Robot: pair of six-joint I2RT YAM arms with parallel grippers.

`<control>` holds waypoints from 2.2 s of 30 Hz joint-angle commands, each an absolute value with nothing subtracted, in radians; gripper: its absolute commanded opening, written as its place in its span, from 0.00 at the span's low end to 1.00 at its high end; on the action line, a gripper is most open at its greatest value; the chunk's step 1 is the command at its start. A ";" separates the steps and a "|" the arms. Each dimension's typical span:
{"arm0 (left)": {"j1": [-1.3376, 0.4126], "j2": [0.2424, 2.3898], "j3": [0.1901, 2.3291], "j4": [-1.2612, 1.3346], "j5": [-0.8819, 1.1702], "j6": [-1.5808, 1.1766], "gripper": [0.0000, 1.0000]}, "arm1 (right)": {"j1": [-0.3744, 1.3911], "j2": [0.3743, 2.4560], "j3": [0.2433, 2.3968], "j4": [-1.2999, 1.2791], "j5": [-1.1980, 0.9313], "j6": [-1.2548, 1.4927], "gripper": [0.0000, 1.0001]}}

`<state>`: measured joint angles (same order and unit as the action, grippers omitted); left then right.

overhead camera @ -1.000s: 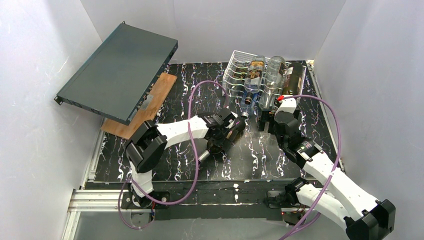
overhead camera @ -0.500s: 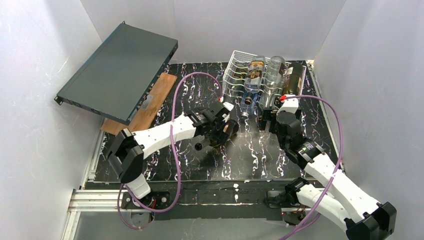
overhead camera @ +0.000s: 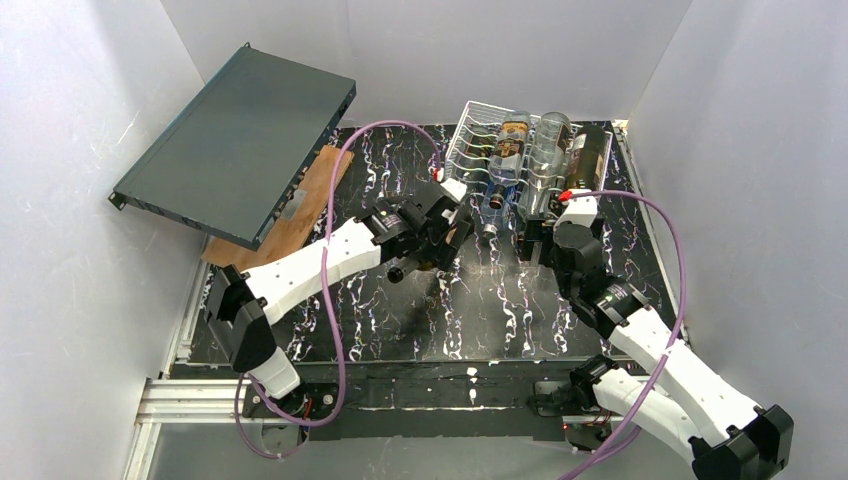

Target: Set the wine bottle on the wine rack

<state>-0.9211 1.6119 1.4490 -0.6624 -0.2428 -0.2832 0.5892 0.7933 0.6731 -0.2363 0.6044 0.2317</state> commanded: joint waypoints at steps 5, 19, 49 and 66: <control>-0.920 1.522 1.636 -0.617 -0.406 -0.217 0.00 | 0.584 0.743 0.680 -0.190 0.658 0.221 0.98; -0.880 1.733 1.881 -0.447 -0.489 -0.142 0.00 | 0.584 0.680 0.664 -0.193 0.696 0.224 0.98; -0.803 2.184 2.213 -0.122 -0.611 -0.134 0.00 | 0.580 0.640 0.634 -0.160 0.677 0.232 0.98; -0.750 2.357 2.331 -0.057 -0.526 -0.220 0.00 | 0.581 0.619 0.628 -0.165 0.684 0.236 0.98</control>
